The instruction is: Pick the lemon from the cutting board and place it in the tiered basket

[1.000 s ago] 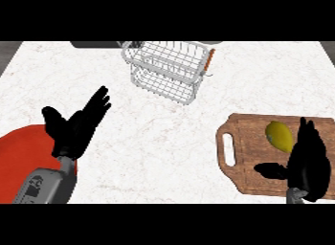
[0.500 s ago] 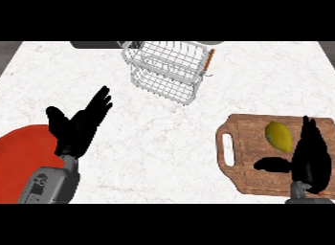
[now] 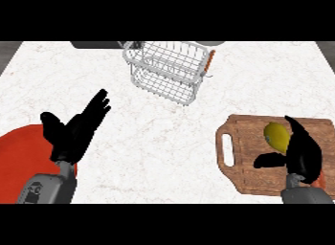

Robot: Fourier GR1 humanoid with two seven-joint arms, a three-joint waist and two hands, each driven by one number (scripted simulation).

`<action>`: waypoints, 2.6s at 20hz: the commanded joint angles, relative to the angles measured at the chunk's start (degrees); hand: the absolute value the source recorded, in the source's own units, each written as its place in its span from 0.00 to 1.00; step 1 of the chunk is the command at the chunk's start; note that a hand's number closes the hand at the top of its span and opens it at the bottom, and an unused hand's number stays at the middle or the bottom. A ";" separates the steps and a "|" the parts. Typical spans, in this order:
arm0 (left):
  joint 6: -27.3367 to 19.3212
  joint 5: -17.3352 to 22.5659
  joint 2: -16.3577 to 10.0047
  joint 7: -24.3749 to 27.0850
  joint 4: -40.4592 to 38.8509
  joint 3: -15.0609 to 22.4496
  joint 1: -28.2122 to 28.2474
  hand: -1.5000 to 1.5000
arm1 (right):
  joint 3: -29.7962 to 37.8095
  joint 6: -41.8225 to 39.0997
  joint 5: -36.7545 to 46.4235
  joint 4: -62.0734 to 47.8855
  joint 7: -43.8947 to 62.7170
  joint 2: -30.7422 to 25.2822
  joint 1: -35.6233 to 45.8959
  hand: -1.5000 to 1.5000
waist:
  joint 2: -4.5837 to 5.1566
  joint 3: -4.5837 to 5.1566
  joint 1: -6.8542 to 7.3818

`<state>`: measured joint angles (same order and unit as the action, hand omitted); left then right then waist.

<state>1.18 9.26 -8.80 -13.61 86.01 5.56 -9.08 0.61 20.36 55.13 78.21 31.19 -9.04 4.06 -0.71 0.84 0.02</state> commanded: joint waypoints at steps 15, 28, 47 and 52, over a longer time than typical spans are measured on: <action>0.14 -1.90 1.69 0.22 -3.00 -2.29 -2.22 0.50 | -6.31 9.47 8.40 0.80 -1.83 8.39 -3.32 1.00 | 0.66 -0.79 -0.57; 1.04 -1.56 1.39 -0.43 -1.70 -1.30 0.00 0.50 | -37.89 0.86 18.64 21.98 48.19 8.98 -1.21 1.00 | -0.31 -0.59 -0.42; 0.62 -2.42 1.75 -0.50 -1.33 -0.91 -0.55 0.50 | -38.61 -27.99 35.42 39.68 53.32 9.00 21.52 1.00 | 0.23 -0.38 1.01; 1.66 -1.64 1.51 -0.71 -1.20 -1.08 -1.61 0.50 | -33.17 -31.47 30.64 35.80 53.47 9.00 27.99 1.00 | 0.43 -0.39 2.17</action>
<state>2.71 7.54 -7.32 -13.97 84.92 4.49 -9.86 -35.08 -1.99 88.48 115.89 71.03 -0.86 25.83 -0.48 0.46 1.51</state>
